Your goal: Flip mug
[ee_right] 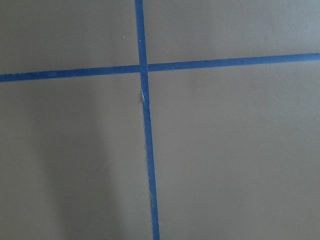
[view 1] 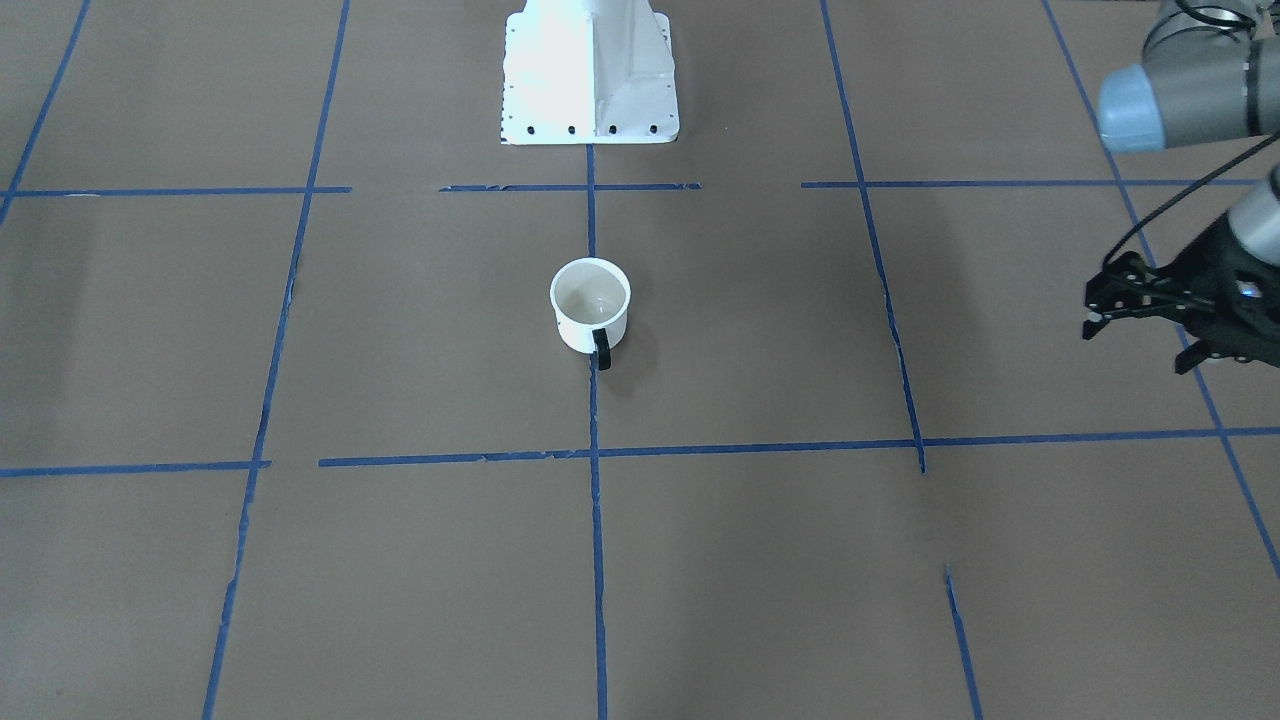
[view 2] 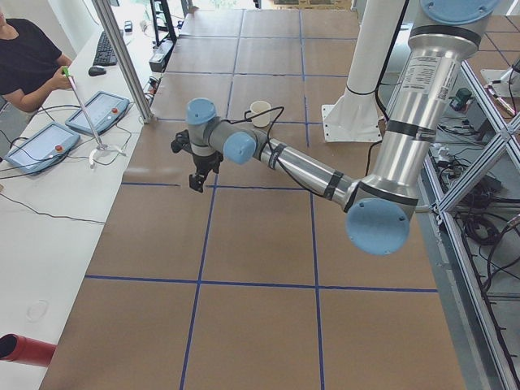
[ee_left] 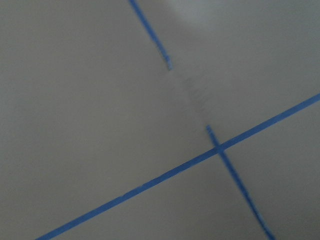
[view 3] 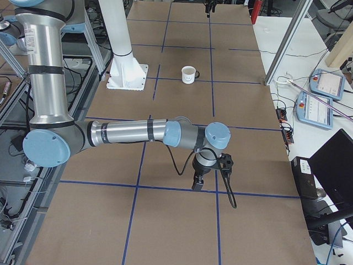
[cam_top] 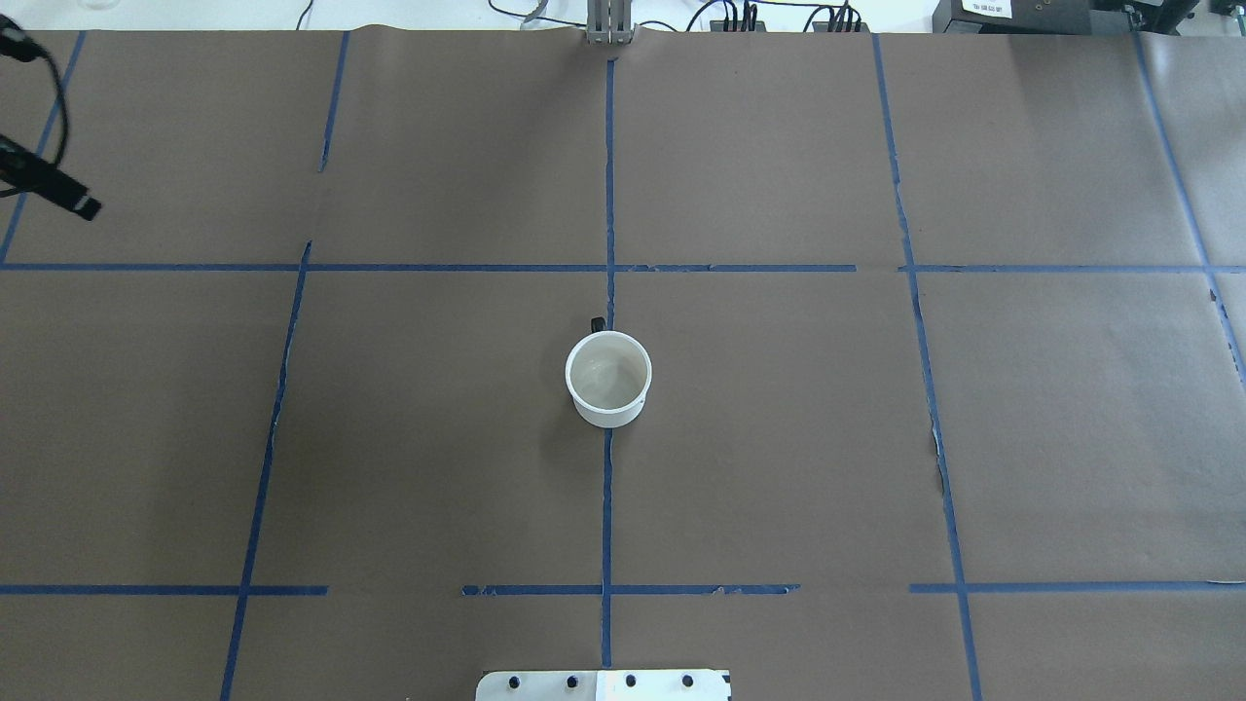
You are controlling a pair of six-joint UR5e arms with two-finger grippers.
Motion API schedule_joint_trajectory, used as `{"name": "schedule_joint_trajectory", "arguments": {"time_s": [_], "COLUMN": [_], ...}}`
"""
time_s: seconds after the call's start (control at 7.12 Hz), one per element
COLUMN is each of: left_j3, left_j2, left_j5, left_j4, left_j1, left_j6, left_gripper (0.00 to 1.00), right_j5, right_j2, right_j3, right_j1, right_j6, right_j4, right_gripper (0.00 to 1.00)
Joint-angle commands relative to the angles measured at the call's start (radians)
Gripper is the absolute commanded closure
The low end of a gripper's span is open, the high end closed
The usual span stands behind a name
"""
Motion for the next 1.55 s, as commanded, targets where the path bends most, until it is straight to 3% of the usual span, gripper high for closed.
{"name": "schedule_joint_trajectory", "arguments": {"time_s": [0.0, 0.28, 0.98, 1.4], "left_j3": [0.141, 0.240, 0.230, 0.159], "left_j2": [0.082, 0.099, 0.138, 0.183], "left_j5": [-0.030, -0.025, -0.028, -0.031], "left_j4": [-0.018, -0.019, 0.022, 0.057], "left_j1": [-0.191, -0.272, -0.295, -0.307], "left_j6": [0.215, 0.217, 0.215, 0.215], "left_gripper": [0.00, 0.00, 0.00, 0.00], "right_j5": [0.000, 0.000, 0.000, 0.000], "right_j2": [0.000, 0.000, 0.000, 0.000], "right_j3": [0.000, 0.000, 0.000, 0.000], "right_j1": [0.000, 0.000, 0.000, 0.000], "right_j6": [0.000, 0.000, 0.000, 0.000], "right_j4": [0.000, 0.000, 0.000, 0.000], "right_gripper": [0.00, 0.00, 0.00, 0.00]}}
